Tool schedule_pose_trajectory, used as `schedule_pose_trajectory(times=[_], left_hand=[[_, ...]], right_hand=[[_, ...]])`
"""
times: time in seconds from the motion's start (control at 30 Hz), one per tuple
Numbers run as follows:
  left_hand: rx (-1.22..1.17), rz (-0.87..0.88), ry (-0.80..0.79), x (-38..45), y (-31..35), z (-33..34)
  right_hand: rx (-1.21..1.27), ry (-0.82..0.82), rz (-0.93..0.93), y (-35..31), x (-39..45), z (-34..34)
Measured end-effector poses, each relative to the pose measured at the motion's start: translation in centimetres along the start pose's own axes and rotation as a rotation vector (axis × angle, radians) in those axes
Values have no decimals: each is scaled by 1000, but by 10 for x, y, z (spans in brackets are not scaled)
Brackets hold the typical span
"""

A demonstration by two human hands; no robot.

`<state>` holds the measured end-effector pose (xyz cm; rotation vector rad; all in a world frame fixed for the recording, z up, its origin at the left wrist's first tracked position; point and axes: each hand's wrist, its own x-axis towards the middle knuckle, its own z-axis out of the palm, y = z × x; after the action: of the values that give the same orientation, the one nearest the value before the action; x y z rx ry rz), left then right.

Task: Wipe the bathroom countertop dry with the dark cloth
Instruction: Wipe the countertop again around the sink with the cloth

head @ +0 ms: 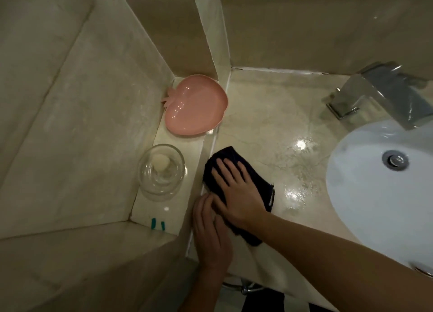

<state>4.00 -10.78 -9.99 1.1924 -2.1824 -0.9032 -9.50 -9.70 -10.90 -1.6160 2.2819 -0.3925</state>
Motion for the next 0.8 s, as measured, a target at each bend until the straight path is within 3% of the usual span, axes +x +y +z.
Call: schedule_pose_trajectory(times=[0.13,0.2,0.27,0.37,0.47,0.53,0.8], left_hand=[[6,25,-51,-7,12,-9],[8,21,-188,-5,19,-7],[86,113,-376,-2,22,2],[274,314,-466,1,20,16],[455,256,-435,12,17,17],[580,203,-419,16,17,17],[694,16,-359,-33,5,0]], right_hand=[[-8,-158,-373,18,-46,1],[-37,-184,-406,36,-65,-9],[-73,-122,-346,52,-80,-23],[-39,14,-150,51,-98,-32],[172,173,205,25,-112,-33],[244,204,333,17,-126,-30],[165,113,261,34,-163,-27]])
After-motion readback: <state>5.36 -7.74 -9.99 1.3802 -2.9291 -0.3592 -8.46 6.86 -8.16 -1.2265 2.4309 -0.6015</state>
